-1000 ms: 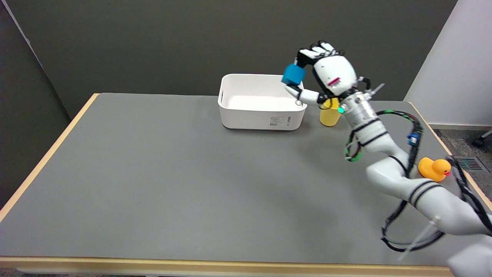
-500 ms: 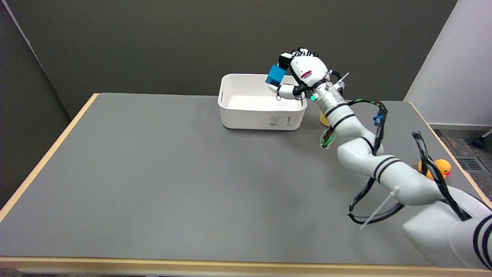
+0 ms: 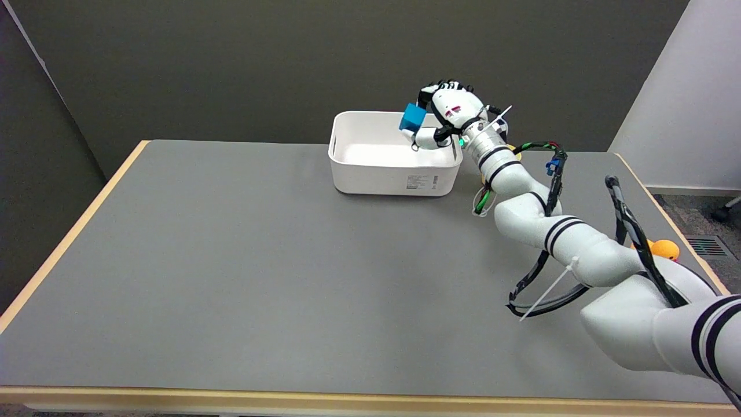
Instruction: Place the cube into the white box.
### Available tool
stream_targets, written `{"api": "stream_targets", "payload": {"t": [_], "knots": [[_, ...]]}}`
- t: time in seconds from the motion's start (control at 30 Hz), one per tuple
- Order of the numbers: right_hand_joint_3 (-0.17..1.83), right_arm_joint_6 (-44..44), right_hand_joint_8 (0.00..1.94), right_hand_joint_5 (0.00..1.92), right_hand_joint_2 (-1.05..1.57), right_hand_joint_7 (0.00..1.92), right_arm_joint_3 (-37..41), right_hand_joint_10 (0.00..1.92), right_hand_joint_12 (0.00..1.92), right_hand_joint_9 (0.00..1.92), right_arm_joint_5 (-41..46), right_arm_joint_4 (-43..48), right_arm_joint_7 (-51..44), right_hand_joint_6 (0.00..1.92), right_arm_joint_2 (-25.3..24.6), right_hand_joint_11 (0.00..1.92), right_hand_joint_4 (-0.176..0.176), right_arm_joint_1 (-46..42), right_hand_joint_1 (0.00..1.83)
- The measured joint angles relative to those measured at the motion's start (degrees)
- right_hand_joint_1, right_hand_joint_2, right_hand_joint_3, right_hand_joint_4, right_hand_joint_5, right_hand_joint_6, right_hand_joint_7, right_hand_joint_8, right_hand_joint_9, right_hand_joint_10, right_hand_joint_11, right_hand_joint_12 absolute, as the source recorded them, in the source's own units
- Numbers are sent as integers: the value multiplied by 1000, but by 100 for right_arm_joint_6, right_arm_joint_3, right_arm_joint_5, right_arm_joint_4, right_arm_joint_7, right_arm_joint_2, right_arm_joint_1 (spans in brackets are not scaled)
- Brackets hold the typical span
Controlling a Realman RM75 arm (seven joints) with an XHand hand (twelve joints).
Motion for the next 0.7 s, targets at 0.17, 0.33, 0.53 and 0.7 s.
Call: {"api": "stream_targets", "payload": {"t": [0.17,0.33,0.53,0.7], "knots": [[845,-99,-1,3,535,-1,-20,-1,536,-1,214,-103,28,88,-43,-1,27,72,445],[722,-245,-1,17,577,-1,-31,-1,759,-1,514,15,66,247,-35,-1,73,20,433],[808,-310,1,64,591,-1,-36,88,609,-1,766,404,104,294,59,-1,55,-187,379],[807,1,254,205,652,136,-13,551,842,-1,913,985,121,383,202,-1,27,-565,400]]}}
